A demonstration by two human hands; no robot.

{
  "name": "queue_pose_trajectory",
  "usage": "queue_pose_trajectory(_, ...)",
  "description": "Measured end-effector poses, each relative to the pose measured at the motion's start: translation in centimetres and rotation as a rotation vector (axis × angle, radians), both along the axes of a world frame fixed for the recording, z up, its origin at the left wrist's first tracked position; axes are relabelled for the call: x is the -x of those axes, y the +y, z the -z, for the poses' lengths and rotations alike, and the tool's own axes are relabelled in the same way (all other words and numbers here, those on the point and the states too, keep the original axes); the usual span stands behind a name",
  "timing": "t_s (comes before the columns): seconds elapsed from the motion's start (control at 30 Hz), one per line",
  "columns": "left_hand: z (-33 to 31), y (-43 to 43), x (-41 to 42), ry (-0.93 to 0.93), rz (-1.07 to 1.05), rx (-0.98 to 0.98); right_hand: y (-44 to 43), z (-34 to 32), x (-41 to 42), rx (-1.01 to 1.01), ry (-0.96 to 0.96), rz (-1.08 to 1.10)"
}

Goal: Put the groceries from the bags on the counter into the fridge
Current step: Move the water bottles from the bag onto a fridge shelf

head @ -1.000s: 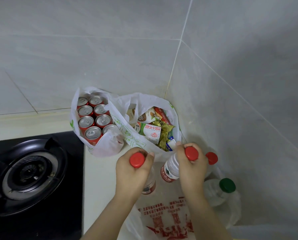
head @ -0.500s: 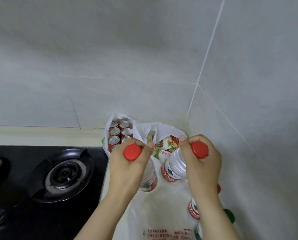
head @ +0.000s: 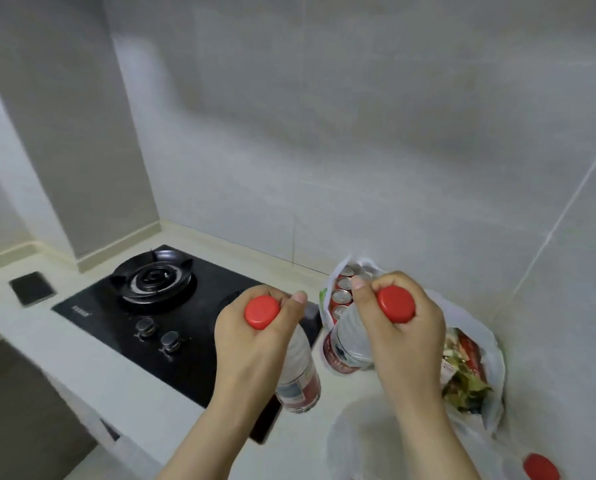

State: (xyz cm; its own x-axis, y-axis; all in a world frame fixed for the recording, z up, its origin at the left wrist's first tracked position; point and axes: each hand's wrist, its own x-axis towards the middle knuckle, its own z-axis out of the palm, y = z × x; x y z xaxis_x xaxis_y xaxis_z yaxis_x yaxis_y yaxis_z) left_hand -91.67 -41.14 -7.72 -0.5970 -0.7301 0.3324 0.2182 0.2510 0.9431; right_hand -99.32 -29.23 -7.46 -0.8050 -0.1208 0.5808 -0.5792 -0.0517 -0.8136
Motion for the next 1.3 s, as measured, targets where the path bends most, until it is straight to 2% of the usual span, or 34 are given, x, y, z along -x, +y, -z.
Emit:
queue_pose_trajectory(0.3,-1.2,-8.0,-9.0,0.01,-0.326,0.06,-10.7,-1.4,-5.5,-0.01,0.064,-0.25)
queue_pose_trajectory(0.77,-3.8,-21.8,-26.6,0.014,-0.711,0.075,-28.4,-5.1,-20.4,0.038,0.079,-0.733)
queue_pose_trajectory(1.3,-5.6,-24.9,-41.9,-0.053,-1.35,0.149,-40.8,-6.2,-34.5,0.045,0.057,-1.387)
